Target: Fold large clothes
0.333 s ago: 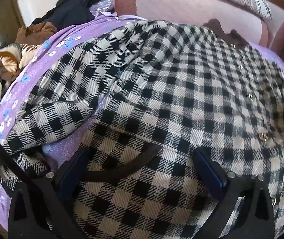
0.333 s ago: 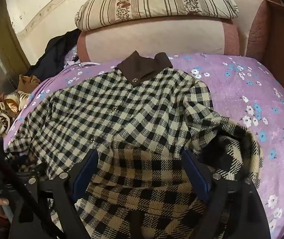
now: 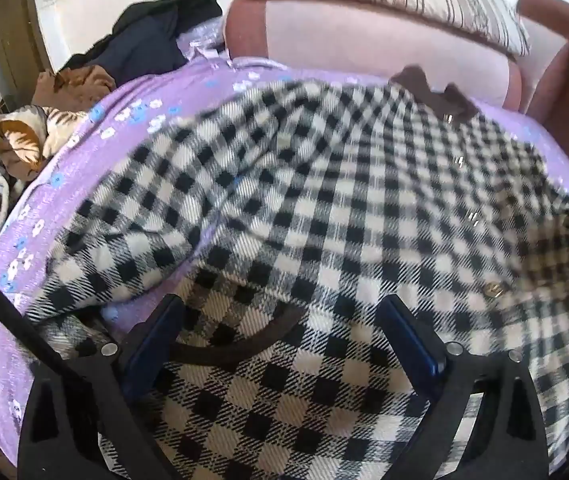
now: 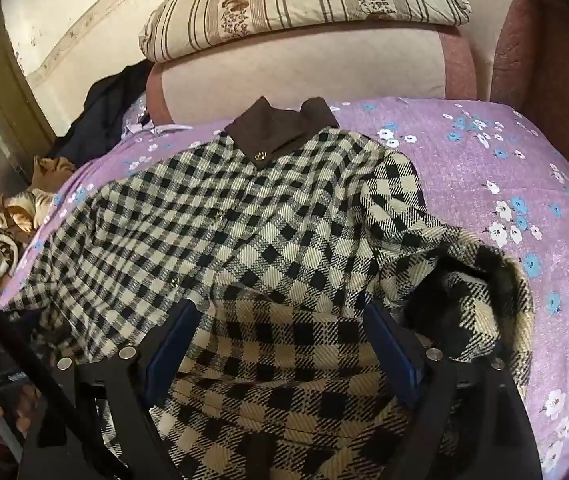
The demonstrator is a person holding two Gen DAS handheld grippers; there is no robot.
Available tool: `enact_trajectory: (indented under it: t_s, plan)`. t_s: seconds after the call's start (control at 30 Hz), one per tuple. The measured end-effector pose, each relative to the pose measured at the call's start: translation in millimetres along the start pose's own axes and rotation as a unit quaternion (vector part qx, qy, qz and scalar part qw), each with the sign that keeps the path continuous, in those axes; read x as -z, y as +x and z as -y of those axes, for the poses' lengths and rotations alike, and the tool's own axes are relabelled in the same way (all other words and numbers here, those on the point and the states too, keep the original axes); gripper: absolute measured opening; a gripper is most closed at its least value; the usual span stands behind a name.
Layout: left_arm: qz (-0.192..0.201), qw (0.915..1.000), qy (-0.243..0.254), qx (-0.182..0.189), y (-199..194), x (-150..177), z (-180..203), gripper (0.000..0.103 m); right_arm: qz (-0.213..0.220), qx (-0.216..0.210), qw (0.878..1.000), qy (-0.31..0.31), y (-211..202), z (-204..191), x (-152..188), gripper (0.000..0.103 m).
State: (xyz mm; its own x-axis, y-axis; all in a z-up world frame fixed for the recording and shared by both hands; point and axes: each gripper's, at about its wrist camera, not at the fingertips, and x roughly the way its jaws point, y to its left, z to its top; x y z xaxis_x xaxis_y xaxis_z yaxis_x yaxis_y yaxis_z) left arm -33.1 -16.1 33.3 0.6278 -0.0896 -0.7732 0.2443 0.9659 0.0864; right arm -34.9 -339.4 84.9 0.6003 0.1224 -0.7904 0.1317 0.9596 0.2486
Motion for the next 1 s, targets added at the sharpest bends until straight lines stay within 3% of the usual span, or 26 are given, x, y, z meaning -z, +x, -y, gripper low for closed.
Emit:
enact_trajectory:
  t_s: [0.17, 0.3, 0.43, 0.57, 0.67, 0.73, 0.8, 0.93, 1.0]
  plan:
    - [0.029, 0.9996, -0.007, 0.004, -13.3, -5.5, -9.0, 0.098, -0.003, 0.017, 1.0, -0.014, 8.6, -9.8, 5.5, 0.089]
    - [0.026, 0.9997, -0.002, 0.001, -15.6, -13.9, -5.6, 0.098, -0.007, 0.017, 1.0, -0.013, 10.6, -10.1, 7.2, 0.089]
    - [0.024, 0.9988, -0.007, 0.043, -15.1, -29.1, -29.7, 0.098, -0.008, 0.015, 1.0, -0.018, 3.6, -12.4, -0.1, 0.089]
    - [0.021, 0.996, -0.044, 0.074, -11.2, -75.8, -60.4, 0.098, -0.007, -0.015, 1.0, 0.001, -8.1, -3.0, -27.5, 0.089]
    - [0.017, 0.9942, -0.062, 0.086, 15.0, -125.1, -75.3, 0.098, -0.025, -0.016, 1.0, 0.006, -2.9, 9.7, -64.1, 0.089]
    - [0.036, 0.9952, -0.053, 0.074, 32.6, -152.7, -74.7, 0.098, -0.034, -0.012, 0.999, 0.011, 7.7, 21.0, -88.2, 0.089]
    - [0.035, 0.9948, -0.036, 0.089, 64.1, -183.8, -67.7, 0.098, -0.05, 0.006, 0.999, 0.003, 27.3, 34.6, -111.3, 0.089]
    - [-0.029, 0.993, -0.01, 0.114, 138.3, -223.4, -46.2, 0.098, -0.08, 0.067, 0.994, -0.006, 82.4, 68.6, -143.2, 0.089]
    - [-0.063, 0.9896, 0.01, 0.129, 168.2, -227.9, -31.3, 0.095, -0.098, 0.065, 0.993, 0.018, 104.9, 86.6, -148.6, 0.089]
